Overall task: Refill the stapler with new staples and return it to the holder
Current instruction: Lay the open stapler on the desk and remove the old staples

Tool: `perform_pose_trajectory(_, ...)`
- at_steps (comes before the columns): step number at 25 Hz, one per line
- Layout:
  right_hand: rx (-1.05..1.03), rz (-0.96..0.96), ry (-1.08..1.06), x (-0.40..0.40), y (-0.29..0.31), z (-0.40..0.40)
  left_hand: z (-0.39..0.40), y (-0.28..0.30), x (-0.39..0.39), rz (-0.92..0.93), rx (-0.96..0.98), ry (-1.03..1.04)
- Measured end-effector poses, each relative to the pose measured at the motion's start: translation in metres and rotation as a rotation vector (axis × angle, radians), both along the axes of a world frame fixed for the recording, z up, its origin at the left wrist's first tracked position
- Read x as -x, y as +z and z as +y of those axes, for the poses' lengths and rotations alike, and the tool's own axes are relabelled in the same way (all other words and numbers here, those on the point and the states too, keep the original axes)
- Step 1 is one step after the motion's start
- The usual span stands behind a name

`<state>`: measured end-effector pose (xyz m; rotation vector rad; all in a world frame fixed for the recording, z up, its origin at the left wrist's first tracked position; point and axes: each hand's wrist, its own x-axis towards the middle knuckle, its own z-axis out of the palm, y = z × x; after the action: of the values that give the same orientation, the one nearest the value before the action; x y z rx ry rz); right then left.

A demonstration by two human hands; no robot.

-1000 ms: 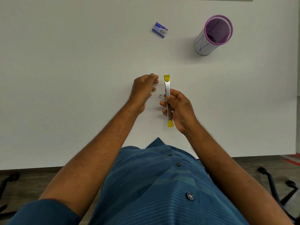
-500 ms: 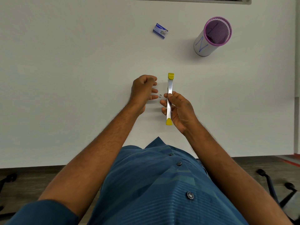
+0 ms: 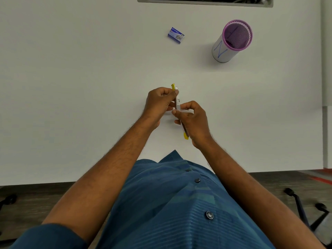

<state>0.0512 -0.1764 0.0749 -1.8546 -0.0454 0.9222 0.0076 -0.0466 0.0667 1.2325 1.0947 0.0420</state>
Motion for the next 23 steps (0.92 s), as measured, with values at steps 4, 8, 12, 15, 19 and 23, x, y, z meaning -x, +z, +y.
perform_pose_trajectory(4,0.007,-0.074,0.118,0.006,0.000,-0.002,0.002,-0.004,0.005,0.004,0.058,0.049)
perform_pose_trajectory(8,0.045,-0.163,0.170,0.008,-0.003,-0.003,0.001,-0.005,0.006,0.042,0.064,0.043)
perform_pose_trajectory(12,0.051,-0.301,0.220,0.008,-0.006,-0.006,0.003,-0.006,0.004,0.042,0.024,0.040)
perform_pose_trajectory(15,0.032,-0.372,0.255,0.007,-0.007,-0.006,0.006,-0.007,0.003,0.047,0.012,0.016)
perform_pose_trajectory(19,0.060,-0.438,0.323,0.006,-0.009,-0.001,0.009,-0.011,0.004,0.068,0.008,-0.004)
perform_pose_trajectory(23,0.062,-0.502,0.390,0.003,-0.009,0.010,0.017,-0.013,0.003,0.089,-0.010,0.005)
